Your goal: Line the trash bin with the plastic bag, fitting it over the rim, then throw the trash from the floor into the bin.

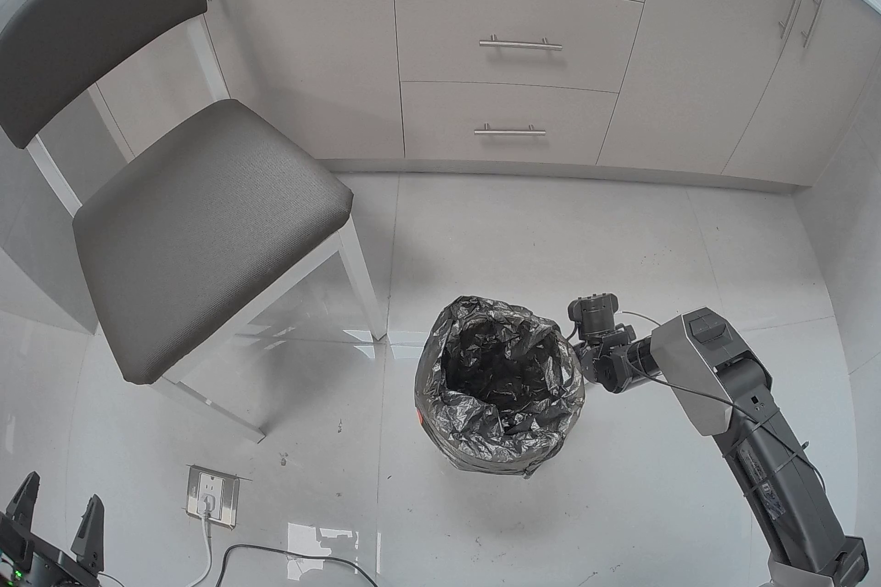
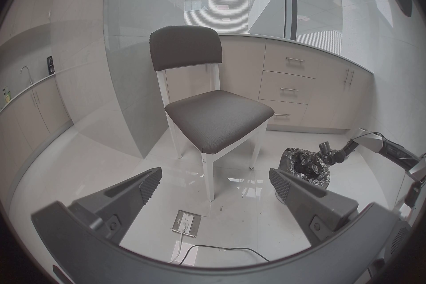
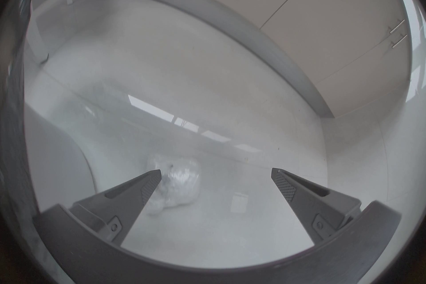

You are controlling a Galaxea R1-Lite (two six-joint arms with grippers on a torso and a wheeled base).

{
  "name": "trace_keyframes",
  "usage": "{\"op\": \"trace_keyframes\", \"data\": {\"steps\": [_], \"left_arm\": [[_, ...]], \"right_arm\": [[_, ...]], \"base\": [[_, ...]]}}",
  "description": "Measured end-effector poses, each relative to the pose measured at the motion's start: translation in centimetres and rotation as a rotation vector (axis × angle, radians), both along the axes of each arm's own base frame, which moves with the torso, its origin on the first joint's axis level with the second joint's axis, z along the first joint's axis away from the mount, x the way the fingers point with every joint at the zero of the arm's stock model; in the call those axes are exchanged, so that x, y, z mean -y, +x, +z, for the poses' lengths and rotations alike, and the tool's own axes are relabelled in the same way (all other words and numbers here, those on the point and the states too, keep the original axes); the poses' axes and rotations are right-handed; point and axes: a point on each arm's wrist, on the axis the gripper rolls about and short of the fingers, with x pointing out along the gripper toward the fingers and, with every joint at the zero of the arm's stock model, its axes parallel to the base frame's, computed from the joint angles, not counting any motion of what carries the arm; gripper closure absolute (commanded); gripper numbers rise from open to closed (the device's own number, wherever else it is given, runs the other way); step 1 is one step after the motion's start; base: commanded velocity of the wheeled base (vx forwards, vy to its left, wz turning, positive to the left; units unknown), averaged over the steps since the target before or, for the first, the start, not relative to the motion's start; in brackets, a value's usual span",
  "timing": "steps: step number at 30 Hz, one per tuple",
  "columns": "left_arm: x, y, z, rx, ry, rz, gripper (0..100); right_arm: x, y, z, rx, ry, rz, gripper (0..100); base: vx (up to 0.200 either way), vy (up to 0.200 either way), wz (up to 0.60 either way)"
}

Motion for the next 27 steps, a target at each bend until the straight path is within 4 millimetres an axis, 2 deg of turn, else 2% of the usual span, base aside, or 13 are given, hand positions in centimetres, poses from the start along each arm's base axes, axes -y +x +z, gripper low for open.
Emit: {"op": "trace_keyframes", "data": {"steps": [5,10,18,27], "left_arm": [[0.0,0.0,0.0,0.001,-0.002,0.0,0],[0.0,0.0,0.0,0.001,-0.003,0.001,0],[0.0,0.0,0.0,0.0,-0.002,0.0,0],[0.0,0.0,0.0,0.0,-0.002,0.0,0]], "right_arm": [[0.6,-0.7,-2.3,-0.085,-0.023,-0.009,0],[1.3,-1.0,-3.7,-0.118,-0.028,-0.022,0],[1.5,-1.4,-5.1,-0.144,-0.033,-0.026,0],[1.2,-1.7,-5.6,-0.153,-0.036,-0.019,0]], "base": [[0.0,0.0,0.0],[0.0,0.0,0.0],[0.0,0.0,0.0],[0.0,-0.022,0.0]]}}
